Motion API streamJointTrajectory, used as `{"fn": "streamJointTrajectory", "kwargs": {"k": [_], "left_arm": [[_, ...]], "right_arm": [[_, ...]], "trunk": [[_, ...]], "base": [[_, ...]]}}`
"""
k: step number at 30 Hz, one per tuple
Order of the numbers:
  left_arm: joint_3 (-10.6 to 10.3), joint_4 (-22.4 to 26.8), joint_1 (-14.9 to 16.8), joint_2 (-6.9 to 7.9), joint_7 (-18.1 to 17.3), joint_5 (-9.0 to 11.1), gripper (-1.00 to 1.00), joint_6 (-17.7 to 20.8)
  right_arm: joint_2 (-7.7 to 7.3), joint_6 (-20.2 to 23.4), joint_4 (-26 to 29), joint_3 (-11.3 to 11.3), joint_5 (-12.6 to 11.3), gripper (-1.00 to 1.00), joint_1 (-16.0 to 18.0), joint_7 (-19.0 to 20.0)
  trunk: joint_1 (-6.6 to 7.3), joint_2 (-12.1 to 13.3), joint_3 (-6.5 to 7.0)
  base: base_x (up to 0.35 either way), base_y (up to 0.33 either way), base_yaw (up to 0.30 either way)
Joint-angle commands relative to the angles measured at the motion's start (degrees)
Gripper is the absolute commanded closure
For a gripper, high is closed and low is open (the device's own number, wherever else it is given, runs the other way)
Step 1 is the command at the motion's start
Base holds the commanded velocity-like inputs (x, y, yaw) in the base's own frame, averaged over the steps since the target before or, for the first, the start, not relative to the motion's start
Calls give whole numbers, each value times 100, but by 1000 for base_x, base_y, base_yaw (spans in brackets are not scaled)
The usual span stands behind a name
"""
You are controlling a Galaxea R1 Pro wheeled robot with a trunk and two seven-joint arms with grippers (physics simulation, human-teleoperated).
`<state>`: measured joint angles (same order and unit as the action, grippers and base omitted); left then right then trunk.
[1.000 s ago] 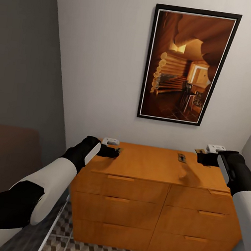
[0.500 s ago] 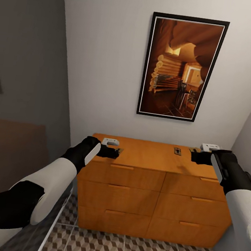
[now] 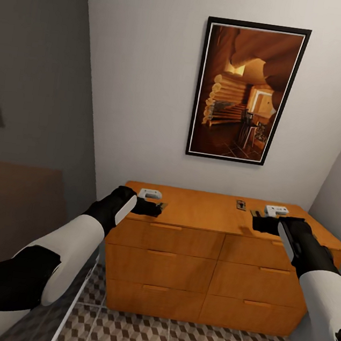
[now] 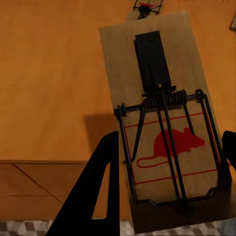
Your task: Take the four mousetraps from the cabinet in the bathroom and place them on the bathroom floor. Make sure all four end up on the same floor surface, and ensure that at least two of them are either under or directly next to the same bathroom sink.
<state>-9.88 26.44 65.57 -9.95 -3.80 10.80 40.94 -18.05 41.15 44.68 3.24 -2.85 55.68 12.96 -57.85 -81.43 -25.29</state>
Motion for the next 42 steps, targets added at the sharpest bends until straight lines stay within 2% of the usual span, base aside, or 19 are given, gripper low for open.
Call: {"fn": "streamJointTrajectory", "kwargs": {"k": [1, 11, 31, 42], "left_arm": [[-31, 5, 3, 4, 20, 49, 100, 22], [-31, 3, 4, 3, 20, 54, 100, 20], [-31, -230, 7, 10, 12, 63, 100, 7], [-31, -431, 6, 10, 11, 49, 100, -13]], "right_arm": [[-7, -25, 6, 19, -39, 100, -21, -4], [-5, -232, -1, 19, -40, 100, -156, 3], [-4, -257, -71, 19, -55, 100, -163, -2], [75, -264, -105, 19, -36, 100, -137, -4]], "trunk": [[0, -4, -7], [0, -4, -7], [0, -4, -7], [0, -4, -7]], "base": [[0, 0, 0], [-92, 0, 0], [-333, 0, 0], [-335, 0, 0]]}}
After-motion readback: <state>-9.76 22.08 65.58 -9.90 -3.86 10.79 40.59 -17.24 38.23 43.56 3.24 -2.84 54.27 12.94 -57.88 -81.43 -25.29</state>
